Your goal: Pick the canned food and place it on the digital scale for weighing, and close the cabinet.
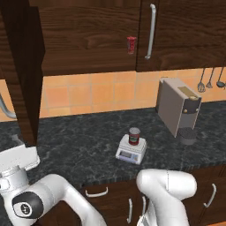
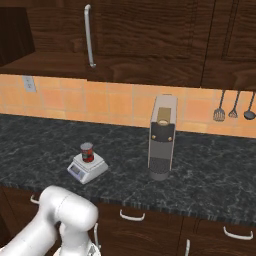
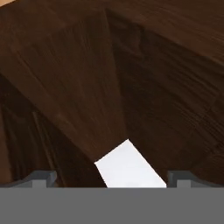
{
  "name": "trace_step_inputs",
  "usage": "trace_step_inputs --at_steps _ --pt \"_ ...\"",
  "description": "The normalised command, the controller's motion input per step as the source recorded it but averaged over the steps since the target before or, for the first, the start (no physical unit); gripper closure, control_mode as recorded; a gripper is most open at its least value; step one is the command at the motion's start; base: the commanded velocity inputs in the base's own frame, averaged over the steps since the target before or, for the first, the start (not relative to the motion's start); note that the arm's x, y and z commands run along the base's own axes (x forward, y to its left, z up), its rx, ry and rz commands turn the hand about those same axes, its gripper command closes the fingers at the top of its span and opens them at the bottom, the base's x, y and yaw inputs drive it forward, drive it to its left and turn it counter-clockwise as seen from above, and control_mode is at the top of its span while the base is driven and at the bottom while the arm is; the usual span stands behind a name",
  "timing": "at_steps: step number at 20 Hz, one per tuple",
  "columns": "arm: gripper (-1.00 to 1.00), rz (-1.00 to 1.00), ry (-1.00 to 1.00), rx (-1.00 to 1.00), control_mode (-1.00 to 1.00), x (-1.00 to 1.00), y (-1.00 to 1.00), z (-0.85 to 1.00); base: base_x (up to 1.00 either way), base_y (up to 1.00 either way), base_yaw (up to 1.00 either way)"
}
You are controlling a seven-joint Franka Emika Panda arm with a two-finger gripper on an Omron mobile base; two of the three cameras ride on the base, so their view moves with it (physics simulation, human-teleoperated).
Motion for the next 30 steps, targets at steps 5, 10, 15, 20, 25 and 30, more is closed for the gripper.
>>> trace_step_inputs --at_steps 5,10,15,20,25,30 --pt "-1.00 -0.15 -0.30 0.00 -1.00 0.42 0.51 0.43 0.00 0.00 0.00" --pt "-1.00 -0.19 -0.30 0.01 -1.00 0.12 0.17 0.44 0.00 0.00 0.00" --pt "-1.00 -0.26 -0.35 0.13 -1.00 0.00 -0.31 0.70 0.00 0.00 0.00" --pt "-1.00 -0.31 -0.33 0.26 -1.00 0.00 -0.74 0.54 0.00 0.00 0.00" --pt "-1.00 -0.28 -0.09 0.32 -1.00 -0.04 -0.99 0.33 0.00 0.00 0.00" --pt "-1.00 -0.06 0.38 0.32 -1.00 -0.02 -1.00 0.17 0.00 0.00 0.00"
